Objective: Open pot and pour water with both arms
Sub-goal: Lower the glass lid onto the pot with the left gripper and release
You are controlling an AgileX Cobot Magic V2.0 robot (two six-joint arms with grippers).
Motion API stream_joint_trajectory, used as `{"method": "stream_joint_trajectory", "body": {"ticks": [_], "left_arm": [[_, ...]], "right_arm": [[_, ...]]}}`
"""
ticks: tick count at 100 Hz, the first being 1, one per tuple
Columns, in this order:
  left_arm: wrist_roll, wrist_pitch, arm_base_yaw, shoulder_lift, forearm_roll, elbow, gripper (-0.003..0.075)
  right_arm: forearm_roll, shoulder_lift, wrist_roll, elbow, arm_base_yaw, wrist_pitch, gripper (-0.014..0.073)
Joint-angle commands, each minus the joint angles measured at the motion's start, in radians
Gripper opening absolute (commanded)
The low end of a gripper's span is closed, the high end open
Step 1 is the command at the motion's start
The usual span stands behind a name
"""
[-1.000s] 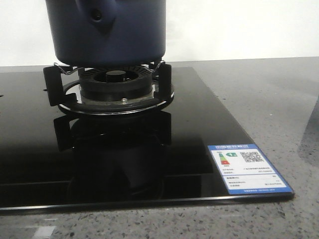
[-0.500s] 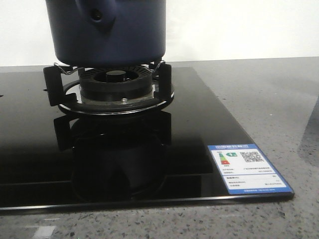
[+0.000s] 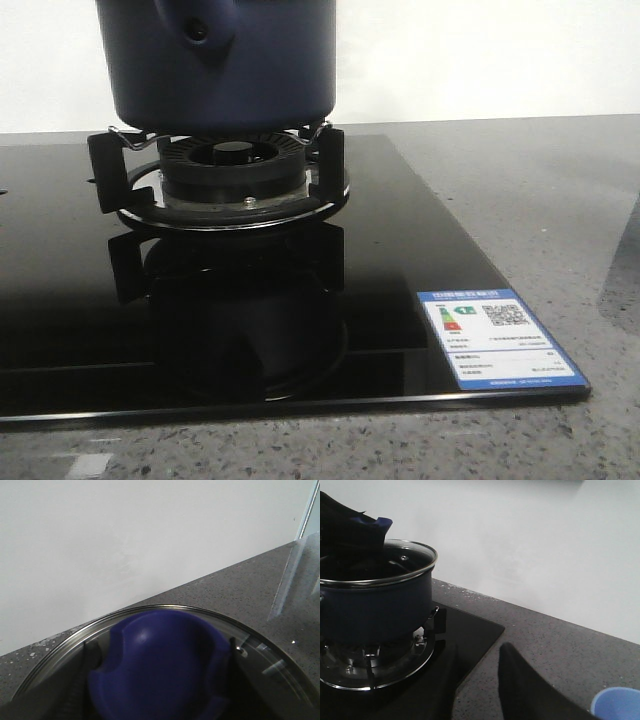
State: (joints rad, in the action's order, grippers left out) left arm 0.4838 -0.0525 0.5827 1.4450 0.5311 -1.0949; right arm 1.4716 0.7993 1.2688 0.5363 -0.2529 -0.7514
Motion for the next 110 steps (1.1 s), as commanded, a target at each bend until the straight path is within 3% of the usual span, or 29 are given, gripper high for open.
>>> {"method": "stream_joint_trajectory", "body": {"ticks": [1,10,21,28,57,73,83,91,107,110], "left_arm": [[-0.003,-0.087,0.006,-0.030,-0.006,-0.041,0.0316],[-0.003,-0.084,0.006,-0.030,-0.006,-0.041,0.0344],[-0.003,-0.082,0.006,-0.030,-0.006,-0.041,0.0491],[-0.003,-0.082,0.004,-0.032,-0.006,-0.041,0.0541],[0.000,-0.072,0.000,-0.123,-0.015,-0.041,0.0532],[0.000,-0.039,-0.053,-0.218,-0.038,-0.041,0.0526],[0.000,-0.025,-0.116,-0.286,-0.038,-0.041,0.0452],[0.000,-0.003,-0.179,-0.335,-0.038,-0.041,0.0313],[0.000,0.071,-0.286,-0.426,-0.038,-0.039,-0.0014],[0.000,0.083,-0.301,-0.441,-0.041,-0.034,-0.0018]], "right_arm": [[-0.044,-0.008,0.004,0.026,0.001,-0.014,0.0181],[-0.044,-0.008,0.004,0.026,0.001,-0.014,0.0181],[-0.044,-0.008,0.004,0.026,0.001,-0.014,0.0181],[-0.044,-0.008,0.004,0.026,0.001,-0.014,0.0181],[-0.044,-0.008,0.004,0.026,0.001,-0.012,0.0181],[-0.048,-0.008,0.004,0.034,0.001,0.016,0.0179],[-0.096,-0.008,0.004,0.042,0.001,0.061,0.0178],[-0.140,-0.008,0.004,0.057,0.001,0.117,0.0164],[-0.222,-0.008,0.004,0.093,0.001,0.205,-0.0035],[-0.222,-0.008,0.004,0.096,0.001,0.205,-0.0078]]}}
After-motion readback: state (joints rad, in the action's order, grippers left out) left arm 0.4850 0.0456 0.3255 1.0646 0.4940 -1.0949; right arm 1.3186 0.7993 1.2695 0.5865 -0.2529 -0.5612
